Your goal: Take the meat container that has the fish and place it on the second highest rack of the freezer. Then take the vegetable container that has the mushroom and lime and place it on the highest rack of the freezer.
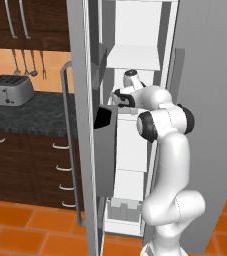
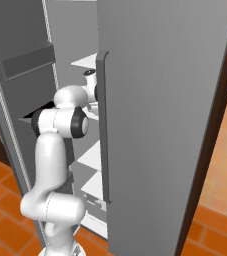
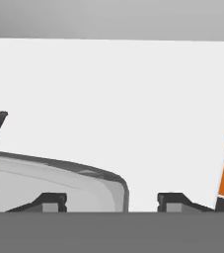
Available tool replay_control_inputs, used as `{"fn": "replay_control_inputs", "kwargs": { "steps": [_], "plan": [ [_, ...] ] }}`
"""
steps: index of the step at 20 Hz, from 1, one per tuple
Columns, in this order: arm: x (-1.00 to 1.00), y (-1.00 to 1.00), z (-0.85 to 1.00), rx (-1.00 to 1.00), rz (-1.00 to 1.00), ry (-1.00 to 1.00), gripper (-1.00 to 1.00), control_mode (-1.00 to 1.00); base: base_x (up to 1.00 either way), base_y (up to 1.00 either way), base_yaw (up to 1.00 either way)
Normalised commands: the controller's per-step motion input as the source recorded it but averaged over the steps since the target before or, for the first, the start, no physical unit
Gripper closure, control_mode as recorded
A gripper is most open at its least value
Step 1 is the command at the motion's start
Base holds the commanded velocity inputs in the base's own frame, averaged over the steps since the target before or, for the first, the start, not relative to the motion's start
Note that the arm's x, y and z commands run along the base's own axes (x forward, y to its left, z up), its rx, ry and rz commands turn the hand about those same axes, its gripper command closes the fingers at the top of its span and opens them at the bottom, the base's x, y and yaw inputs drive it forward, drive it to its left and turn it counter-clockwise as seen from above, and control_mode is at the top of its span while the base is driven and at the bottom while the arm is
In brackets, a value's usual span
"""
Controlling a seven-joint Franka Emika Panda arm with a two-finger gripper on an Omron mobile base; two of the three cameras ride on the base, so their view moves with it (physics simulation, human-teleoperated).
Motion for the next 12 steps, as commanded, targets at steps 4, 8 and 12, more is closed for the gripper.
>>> {"fn": "replay_control_inputs", "kwargs": {
  "steps": [4,8,12],
  "plan": [
    [-0.27,0.00,0.03,-0.02,0.00,0.00,-1.00,-1.00,0.00,0.00,0.00],
    [-0.61,0.00,-0.04,-0.01,0.00,0.00,-1.00,-1.00,0.00,0.00,0.00],
    [-0.22,0.00,-0.19,-0.02,0.00,-0.11,-1.00,-1.00,0.00,0.00,0.00]
  ]
}}
